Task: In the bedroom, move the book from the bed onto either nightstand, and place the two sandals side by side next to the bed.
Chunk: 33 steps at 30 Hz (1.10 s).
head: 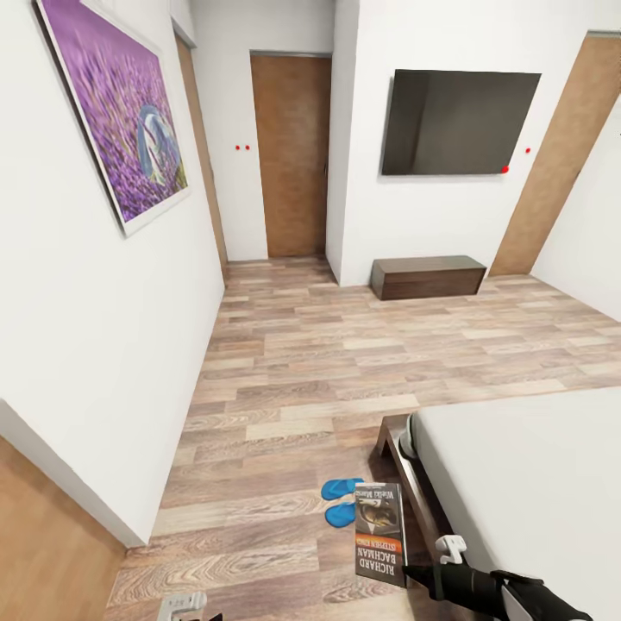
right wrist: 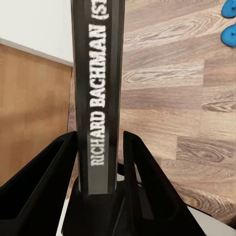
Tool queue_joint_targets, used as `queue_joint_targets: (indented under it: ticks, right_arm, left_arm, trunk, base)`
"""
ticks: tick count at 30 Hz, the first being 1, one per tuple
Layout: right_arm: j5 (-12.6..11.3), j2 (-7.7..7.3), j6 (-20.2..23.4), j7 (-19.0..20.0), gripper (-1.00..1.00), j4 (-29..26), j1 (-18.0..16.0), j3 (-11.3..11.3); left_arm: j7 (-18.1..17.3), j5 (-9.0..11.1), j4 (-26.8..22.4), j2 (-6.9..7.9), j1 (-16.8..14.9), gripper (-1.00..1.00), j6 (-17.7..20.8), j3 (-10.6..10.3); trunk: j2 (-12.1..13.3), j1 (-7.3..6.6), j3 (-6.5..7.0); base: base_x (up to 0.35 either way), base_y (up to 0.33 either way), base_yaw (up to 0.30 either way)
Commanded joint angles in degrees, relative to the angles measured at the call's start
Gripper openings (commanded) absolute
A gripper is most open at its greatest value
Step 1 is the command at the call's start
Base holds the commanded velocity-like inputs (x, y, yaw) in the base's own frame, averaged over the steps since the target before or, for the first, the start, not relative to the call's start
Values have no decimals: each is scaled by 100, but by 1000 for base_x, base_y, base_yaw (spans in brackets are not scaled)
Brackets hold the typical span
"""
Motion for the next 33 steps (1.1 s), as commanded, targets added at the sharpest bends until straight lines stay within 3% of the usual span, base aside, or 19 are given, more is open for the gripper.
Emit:
queue_joint_targets:
  ticks: [1,33]
  right_arm:
    - [-60,-4,60,13,-100,-5,-3,25]
    - [-60,-15,61,17,-100,-6,-2,25]
  left_arm:
    - [-15,41,6,3,-5,100,-17,-27]
    - [-15,41,6,1,-5,100,-12,-27]
  trunk:
    - [-11,3,-1]
    - [-11,3,297]
  base:
    - [0,0,0]
    - [0,0,0]
